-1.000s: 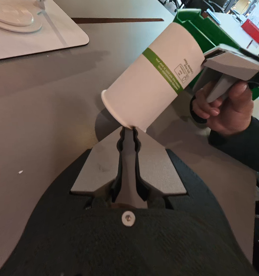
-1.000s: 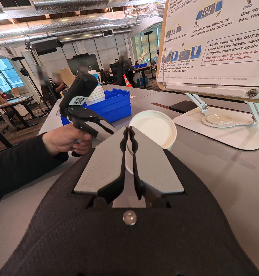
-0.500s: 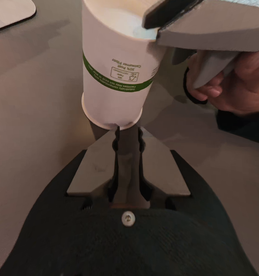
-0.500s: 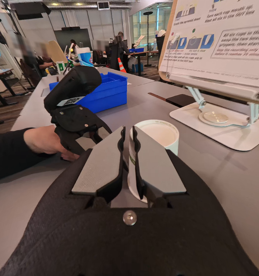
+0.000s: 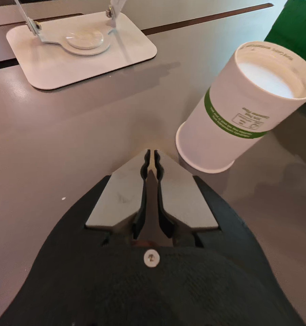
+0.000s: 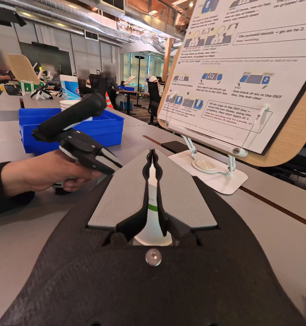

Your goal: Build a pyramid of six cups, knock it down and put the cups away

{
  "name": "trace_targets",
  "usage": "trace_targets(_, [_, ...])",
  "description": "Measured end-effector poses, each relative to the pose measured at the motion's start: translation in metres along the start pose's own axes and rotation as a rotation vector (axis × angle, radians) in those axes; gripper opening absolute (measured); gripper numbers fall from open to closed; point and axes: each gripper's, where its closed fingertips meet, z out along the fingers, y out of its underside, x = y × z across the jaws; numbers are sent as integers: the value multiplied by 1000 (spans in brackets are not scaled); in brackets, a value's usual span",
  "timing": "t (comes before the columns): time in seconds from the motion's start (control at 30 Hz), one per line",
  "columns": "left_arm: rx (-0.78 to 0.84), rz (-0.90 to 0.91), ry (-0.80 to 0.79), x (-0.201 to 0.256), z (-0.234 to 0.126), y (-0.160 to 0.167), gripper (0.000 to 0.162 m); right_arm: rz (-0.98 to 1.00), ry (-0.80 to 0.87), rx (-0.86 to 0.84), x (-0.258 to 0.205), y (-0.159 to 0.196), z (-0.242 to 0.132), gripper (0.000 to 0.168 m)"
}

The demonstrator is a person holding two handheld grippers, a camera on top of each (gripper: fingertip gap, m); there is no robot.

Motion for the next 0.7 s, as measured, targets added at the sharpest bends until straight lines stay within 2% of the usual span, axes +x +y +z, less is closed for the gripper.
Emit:
trace_targets(0.23, [-25, 22, 69, 46, 27, -7, 0, -42, -5, 48, -21, -17, 0, 0])
trace_targets(0.5, [-70, 63, 163, 104, 50, -5, 1, -39, 3, 12, -20, -11, 1, 0])
trace_targets(0.6, [-78, 94, 150, 108, 50, -4, 10, -35, 14, 19, -17, -13, -2, 0])
trace_targets(0.7, [-82, 109, 97, 93, 39, -1, 23, -33, 20, 36, -15, -16, -5, 0])
